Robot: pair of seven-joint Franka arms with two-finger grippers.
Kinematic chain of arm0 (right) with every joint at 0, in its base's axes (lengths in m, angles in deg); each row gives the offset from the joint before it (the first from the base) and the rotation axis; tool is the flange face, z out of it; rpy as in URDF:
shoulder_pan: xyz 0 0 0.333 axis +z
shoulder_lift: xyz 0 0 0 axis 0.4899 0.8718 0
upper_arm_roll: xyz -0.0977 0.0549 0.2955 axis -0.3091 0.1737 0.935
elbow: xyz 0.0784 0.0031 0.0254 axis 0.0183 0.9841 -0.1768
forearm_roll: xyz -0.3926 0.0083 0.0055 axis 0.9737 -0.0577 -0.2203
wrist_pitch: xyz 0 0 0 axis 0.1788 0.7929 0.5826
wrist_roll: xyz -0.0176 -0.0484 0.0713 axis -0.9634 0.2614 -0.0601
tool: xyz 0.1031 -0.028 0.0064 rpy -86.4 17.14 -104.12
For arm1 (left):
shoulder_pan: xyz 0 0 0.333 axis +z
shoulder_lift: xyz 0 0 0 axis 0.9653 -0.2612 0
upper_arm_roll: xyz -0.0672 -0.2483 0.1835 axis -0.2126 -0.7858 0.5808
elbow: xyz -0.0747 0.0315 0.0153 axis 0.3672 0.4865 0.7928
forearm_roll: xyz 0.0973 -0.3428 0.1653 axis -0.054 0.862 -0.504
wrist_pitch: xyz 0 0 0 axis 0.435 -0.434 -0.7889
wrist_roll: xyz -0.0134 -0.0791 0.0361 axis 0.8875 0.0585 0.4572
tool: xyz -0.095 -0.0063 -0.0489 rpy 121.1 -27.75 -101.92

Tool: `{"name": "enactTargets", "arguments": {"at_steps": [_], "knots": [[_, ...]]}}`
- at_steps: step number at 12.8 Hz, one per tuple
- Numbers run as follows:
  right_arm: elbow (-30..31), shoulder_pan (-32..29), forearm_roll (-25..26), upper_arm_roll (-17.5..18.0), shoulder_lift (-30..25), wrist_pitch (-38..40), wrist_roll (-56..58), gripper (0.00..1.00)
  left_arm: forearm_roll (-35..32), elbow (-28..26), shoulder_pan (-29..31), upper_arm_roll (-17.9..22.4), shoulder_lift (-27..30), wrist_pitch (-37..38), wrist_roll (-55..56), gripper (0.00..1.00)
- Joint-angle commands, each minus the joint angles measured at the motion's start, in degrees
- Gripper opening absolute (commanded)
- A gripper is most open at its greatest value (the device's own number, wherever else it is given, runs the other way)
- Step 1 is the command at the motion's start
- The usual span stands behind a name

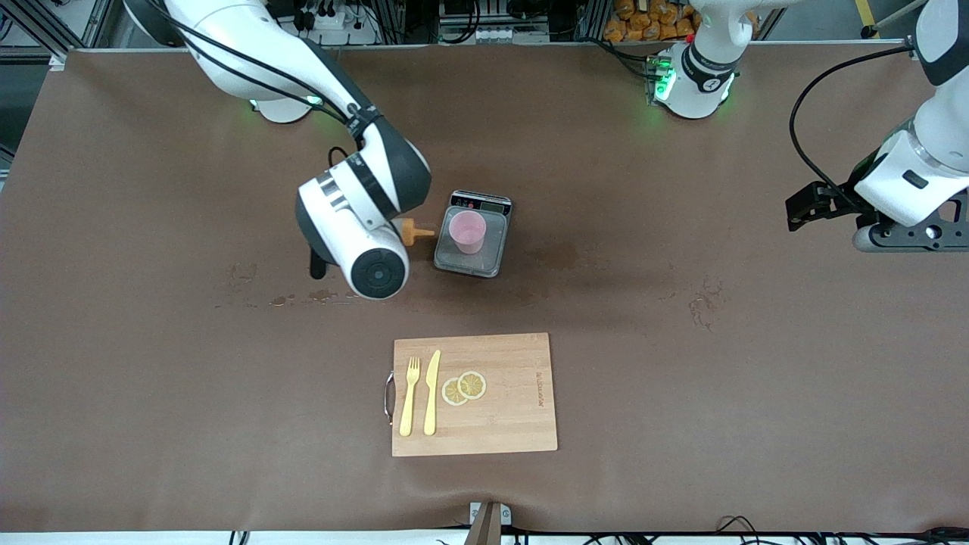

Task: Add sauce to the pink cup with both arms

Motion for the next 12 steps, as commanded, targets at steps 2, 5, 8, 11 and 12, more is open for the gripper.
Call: {"name": "enactTargets", "arguments": {"at_steps": [2,5,8,11,12], "knots": [[-1.8,1.3,-1.4,-0.3,1.3,0.5,-3.5,0.06,1.0,-1.7,-0.3,0.7,1.8,-0.3,-0.4,1.00],[-2.3,2.2,-0.4,-0.6,1.5,4.9,-6.0,0.01,1.0,-1.8,-0.3,0.7,1.8,-0.3,-0.4,1.00],[-3.2,2.3,-0.3,-0.6,1.6,5.2,-6.1,0.00,1.0,-1.8,-0.4,0.7,1.7,-0.5,-0.4,1.00],[-2.3,2.2,-0.3,-0.6,2.1,4.9,-5.4,0.00,1.0,-1.7,-0.3,0.7,1.6,-0.7,-0.4,1.00],[-2.3,1.6,-0.7,-0.5,2.0,3.6,-3.9,0.00,1.0,-1.7,-0.4,0.7,1.6,-0.7,-0.4,1.00]]}}
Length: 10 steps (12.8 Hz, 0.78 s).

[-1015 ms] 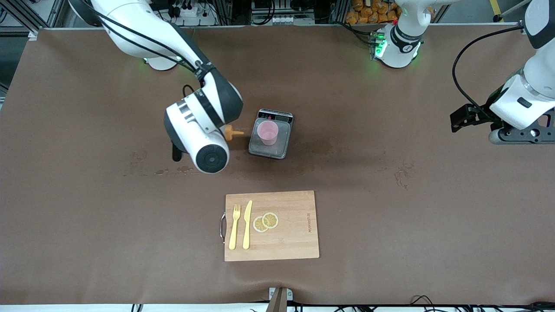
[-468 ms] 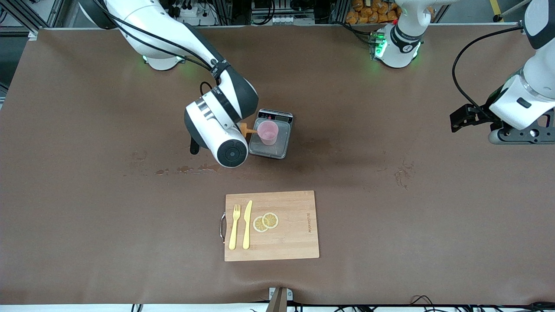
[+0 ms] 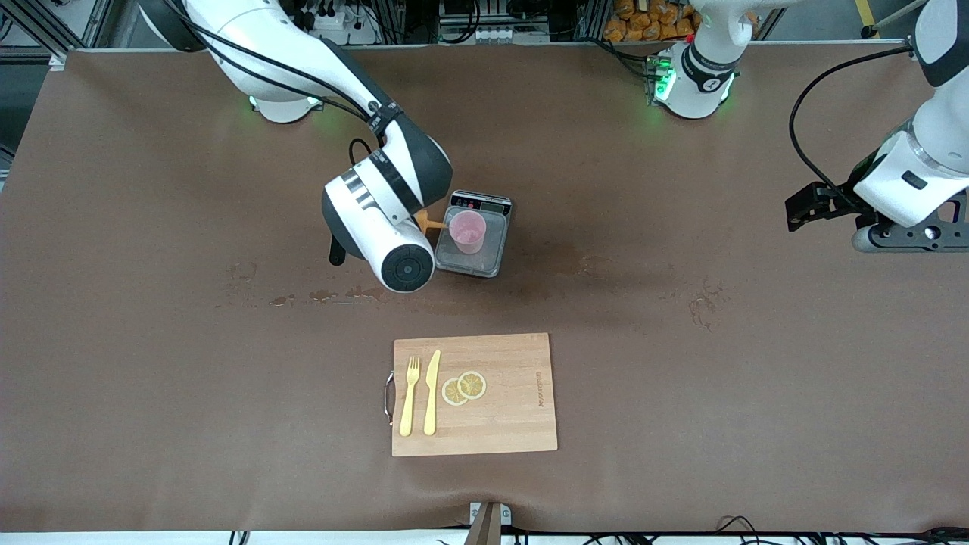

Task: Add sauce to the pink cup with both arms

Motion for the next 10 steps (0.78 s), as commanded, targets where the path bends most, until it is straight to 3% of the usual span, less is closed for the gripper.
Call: {"name": "enactTargets", "arguments": {"at_steps": [1,8,10], "knots": [[-0.4,-0.3,-0.3,-0.2,0.1,-1.3,4.4,0.00,1.0,-1.6,-0.4,0.7,1.6,-0.6,-0.4,1.00],[0.9,-7.8,-4.3,0.3,-5.0,-0.9,19.6,0.00,1.0,-1.3,0.0,0.0,1.0,-0.8,-0.3,1.00],[1.5,-11.6,-8.0,0.2,-6.4,-0.4,25.6,0.00,1.0,-1.1,0.0,-0.1,1.1,-0.8,-0.2,1.00]]}}
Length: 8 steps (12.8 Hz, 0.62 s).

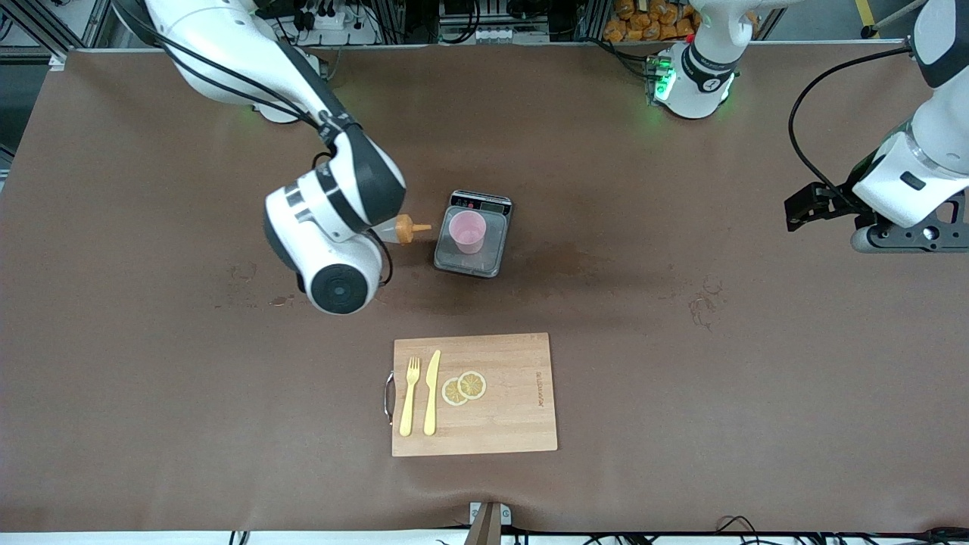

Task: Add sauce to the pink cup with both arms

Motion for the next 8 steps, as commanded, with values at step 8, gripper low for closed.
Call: {"name": "enactTargets", "arguments": {"at_steps": [8], "knots": [[2.1,-20.0,-12.0,0.6,-4.2,4.5,27.6,0.03,1.0,-0.5,0.5,0.1,1.8,-0.1,0.0,1.00]]}}
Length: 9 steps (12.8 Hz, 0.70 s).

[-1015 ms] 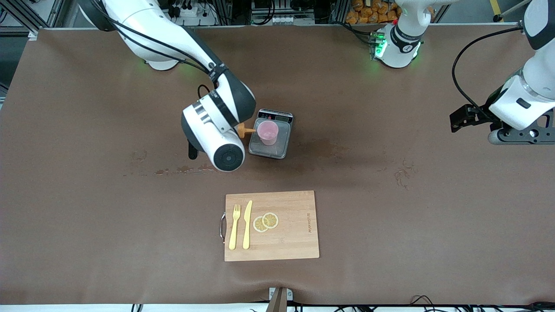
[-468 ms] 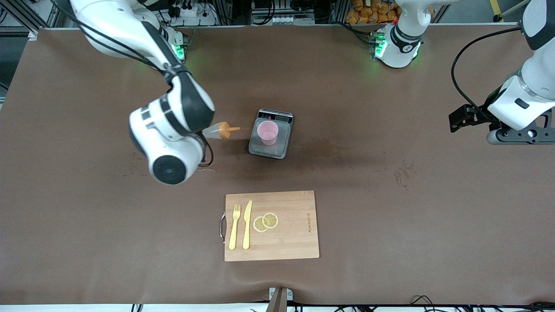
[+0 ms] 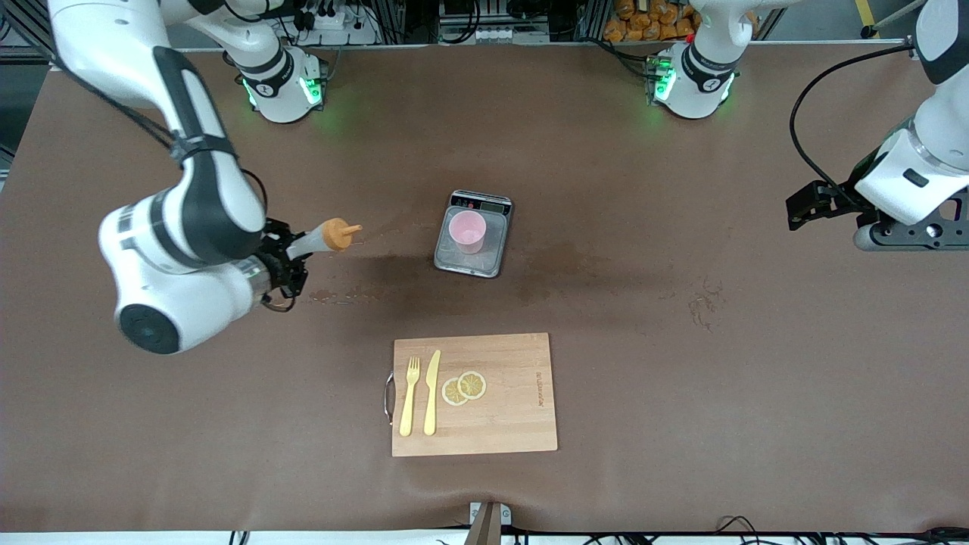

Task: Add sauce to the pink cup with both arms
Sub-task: 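Carry the bottle back and set it upright on the table with the right gripper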

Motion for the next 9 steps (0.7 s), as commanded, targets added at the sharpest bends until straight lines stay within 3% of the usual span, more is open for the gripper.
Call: {"name": "enactTargets", "arguments": {"at_steps": [1,9], "knots": [[1.8,-7.1,-4.6,0.8,-1.4,1.9,7.5,0.03,1.0,-0.6,0.5,0.1,1.4,0.0,-0.1,1.00],[5.4,-21.1,-10.4,0.7,3.5,2.4,32.5,0.08,1.0,-0.7,0.6,0.5,1.8,0.5,-0.8,1.00]]}}
